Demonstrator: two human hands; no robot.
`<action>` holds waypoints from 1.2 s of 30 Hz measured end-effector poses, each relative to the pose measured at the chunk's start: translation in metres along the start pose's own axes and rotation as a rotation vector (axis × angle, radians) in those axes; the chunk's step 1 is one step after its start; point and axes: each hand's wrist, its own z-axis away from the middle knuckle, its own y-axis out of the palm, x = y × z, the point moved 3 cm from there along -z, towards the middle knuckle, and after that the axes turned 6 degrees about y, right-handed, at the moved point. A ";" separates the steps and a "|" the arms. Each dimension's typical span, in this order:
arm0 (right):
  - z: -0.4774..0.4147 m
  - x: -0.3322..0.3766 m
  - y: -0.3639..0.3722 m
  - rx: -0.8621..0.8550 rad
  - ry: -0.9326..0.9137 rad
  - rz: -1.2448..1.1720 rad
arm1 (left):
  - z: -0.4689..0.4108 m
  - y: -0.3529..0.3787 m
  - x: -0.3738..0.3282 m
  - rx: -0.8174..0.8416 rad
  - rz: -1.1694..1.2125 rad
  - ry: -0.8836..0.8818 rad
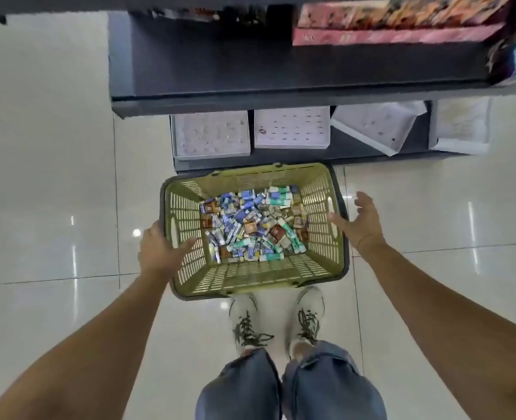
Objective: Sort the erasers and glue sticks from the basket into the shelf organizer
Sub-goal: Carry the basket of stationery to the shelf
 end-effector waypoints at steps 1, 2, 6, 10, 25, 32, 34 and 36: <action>-0.010 -0.005 0.006 -0.007 -0.001 0.016 | -0.012 0.010 0.017 -0.014 0.014 -0.043; -0.021 -0.009 0.011 -0.013 0.005 0.046 | -0.026 0.024 0.033 -0.048 0.015 -0.076; -0.056 -0.032 0.035 0.010 0.048 0.046 | -0.029 0.041 0.025 -0.033 0.320 -0.209; -0.076 -0.044 0.051 0.021 0.075 0.021 | -0.043 0.050 0.031 -0.093 0.528 -0.378; 0.026 -0.063 -0.051 -0.031 0.165 -0.327 | 0.032 -0.037 -0.052 -0.050 0.415 -0.175; 0.143 -0.099 -0.171 -0.169 0.270 -0.496 | 0.110 -0.094 -0.165 0.055 0.239 0.065; 0.176 -0.115 -0.206 -0.217 0.314 -0.544 | 0.133 -0.105 -0.205 0.073 0.191 0.160; 0.209 -0.132 -0.240 -0.276 0.346 -0.600 | 0.159 -0.112 -0.245 0.104 0.186 0.238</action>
